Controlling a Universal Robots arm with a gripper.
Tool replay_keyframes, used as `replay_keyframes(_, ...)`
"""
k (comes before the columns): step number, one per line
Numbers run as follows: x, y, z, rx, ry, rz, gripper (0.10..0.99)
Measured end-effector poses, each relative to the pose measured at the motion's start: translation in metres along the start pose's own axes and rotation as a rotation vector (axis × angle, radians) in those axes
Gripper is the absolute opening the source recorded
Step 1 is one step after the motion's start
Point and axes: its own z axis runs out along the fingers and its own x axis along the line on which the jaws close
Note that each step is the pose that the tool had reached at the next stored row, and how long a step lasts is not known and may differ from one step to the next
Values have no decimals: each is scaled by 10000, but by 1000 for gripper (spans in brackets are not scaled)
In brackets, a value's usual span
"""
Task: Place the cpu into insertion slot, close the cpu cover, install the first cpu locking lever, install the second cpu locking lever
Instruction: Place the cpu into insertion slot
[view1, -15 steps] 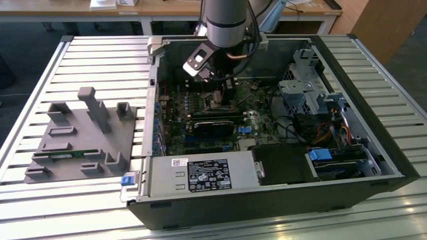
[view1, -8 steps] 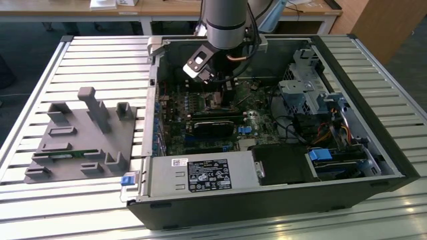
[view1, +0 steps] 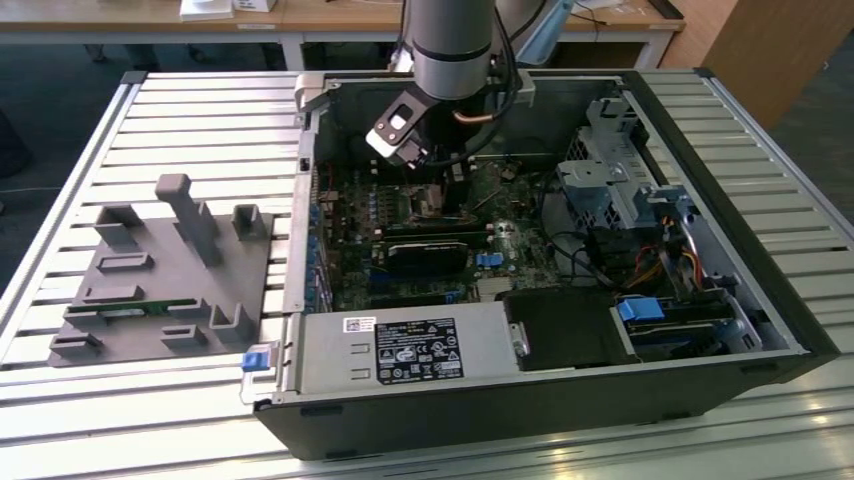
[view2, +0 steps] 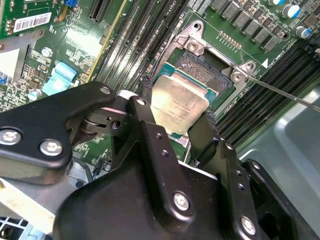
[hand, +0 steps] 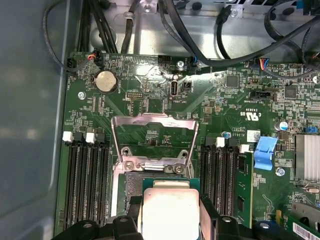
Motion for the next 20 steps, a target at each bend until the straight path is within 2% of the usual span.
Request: replay_keyframes(20,3,-4,46,-1,2,0,541)
